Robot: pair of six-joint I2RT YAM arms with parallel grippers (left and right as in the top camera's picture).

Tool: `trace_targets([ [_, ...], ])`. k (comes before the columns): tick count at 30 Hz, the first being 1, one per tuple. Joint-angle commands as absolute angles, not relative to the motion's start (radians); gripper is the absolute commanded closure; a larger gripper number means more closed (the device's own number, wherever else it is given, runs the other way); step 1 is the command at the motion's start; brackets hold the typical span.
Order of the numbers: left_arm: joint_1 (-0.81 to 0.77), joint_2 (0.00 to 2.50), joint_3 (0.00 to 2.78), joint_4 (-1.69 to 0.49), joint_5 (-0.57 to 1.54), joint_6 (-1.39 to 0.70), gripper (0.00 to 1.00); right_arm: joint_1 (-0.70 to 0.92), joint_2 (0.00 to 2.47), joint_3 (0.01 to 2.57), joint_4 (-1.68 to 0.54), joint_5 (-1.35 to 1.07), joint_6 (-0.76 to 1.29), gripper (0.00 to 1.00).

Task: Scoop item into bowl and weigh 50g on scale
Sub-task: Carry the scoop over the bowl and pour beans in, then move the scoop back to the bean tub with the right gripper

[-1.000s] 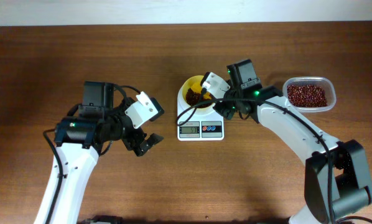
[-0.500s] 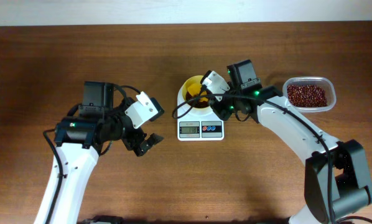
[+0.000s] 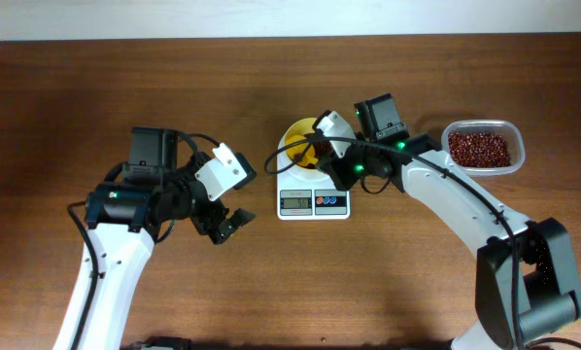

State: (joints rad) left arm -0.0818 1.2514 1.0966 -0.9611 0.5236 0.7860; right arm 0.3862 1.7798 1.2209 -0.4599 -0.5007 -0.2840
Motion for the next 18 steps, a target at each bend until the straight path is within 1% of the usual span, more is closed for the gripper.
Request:
trace_targets([
  [1,-0.076,1.251,1.093,-0.963,0.527,0.799,0.01,0.391,1.792,1.229,-0.454,-0.558,-0.244,0.96],
  [3,-0.076,1.251,1.093,-0.963,0.527,0.799,0.01,0.377,1.792,1.229,-0.440,-0.587,-0.173,0.96],
  [6,-0.076,1.251,1.093,-0.963,0.527,0.799,0.01,0.304,1.792,1.229,-0.426,-0.686,-0.062,0.96],
  [13,-0.076,1.251,1.093,-0.963,0.527,0.799,0.01,0.151,1.790,1.229,-0.426,-0.892,-0.061,0.96],
  [18,-0.076,1.251,1.093,-0.963,0.527,0.799,0.01,-0.001,1.747,1.229,-0.442,-0.917,-0.062,0.96],
])
